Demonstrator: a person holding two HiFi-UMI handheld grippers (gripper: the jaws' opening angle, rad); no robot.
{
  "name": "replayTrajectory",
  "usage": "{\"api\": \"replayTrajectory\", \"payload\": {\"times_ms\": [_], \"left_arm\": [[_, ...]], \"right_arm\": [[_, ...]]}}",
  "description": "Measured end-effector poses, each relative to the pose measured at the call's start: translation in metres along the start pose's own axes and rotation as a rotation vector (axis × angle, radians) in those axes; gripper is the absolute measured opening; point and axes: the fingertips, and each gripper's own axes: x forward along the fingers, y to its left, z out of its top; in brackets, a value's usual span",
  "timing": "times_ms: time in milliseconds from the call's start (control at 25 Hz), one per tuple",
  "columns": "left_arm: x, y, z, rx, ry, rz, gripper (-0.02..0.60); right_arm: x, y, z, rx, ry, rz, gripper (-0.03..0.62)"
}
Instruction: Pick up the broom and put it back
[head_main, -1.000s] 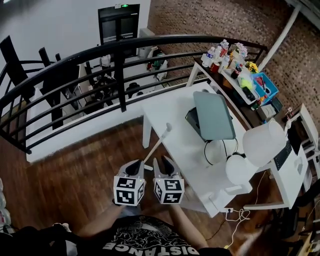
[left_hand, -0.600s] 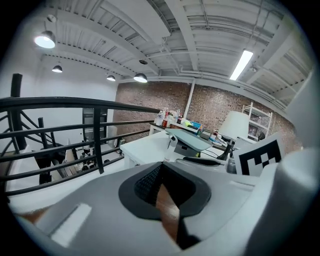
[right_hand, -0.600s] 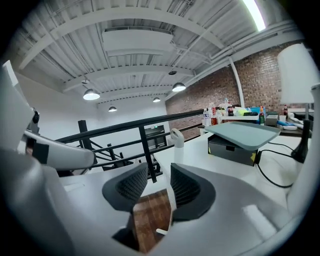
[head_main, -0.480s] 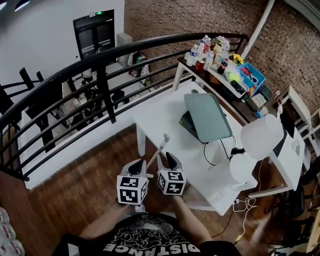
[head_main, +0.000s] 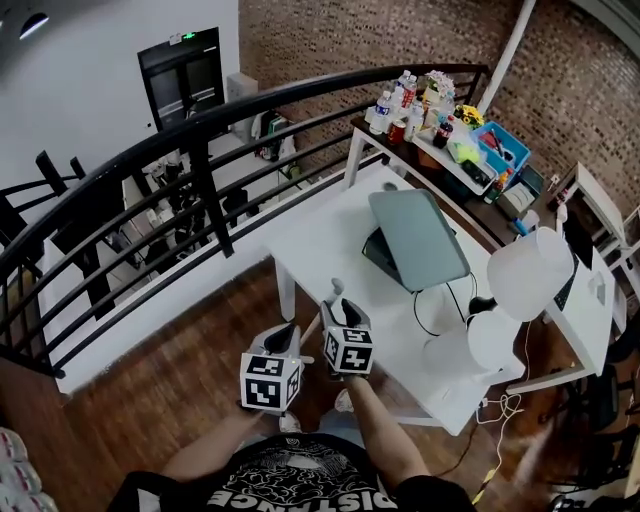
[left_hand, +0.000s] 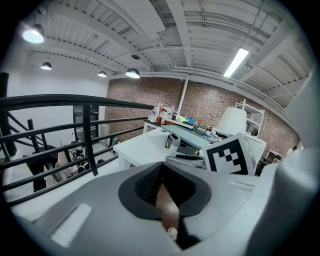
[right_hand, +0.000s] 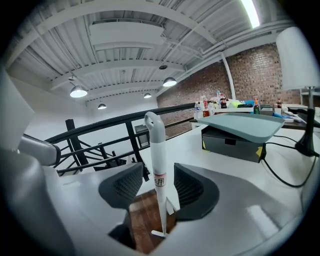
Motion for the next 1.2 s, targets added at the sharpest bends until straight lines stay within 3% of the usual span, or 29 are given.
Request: {"api": "replayTrajectory", "payload": {"times_ms": [280, 440, 680, 1000, 1200], "left_arm": [[-0.001, 0.015, -0.003, -0.014, 0.003, 0.045, 0.005], [-0.003, 0.028, -0.009, -0.028, 0.006, 0.082, 0.005], [-0.008, 0.034, -0.008, -0.035, 0.0, 0.103, 0.005], [-0.018, 0.045, 0.001, -0.082, -0.039, 0.132, 0.005], [-0.028, 0.051, 0.009, -0.092, -0.093, 0.154, 0.005]], "right_arm": [[0.025, -0.009, -0.004, -0.014, 0.013, 0.007, 0.171], [0.032, -0.002, -0.001, -0.051, -0.003, 0.031, 0.099], [0.031, -0.001, -0.001, -0.036, -0.002, 0.01, 0.098], [0.004, 0.05, -0.004, -0.115, 0.018, 0.087, 0.1], [-0.022, 0.073, 0.016, -0.169, -0.024, 0.132, 0.1]]}}
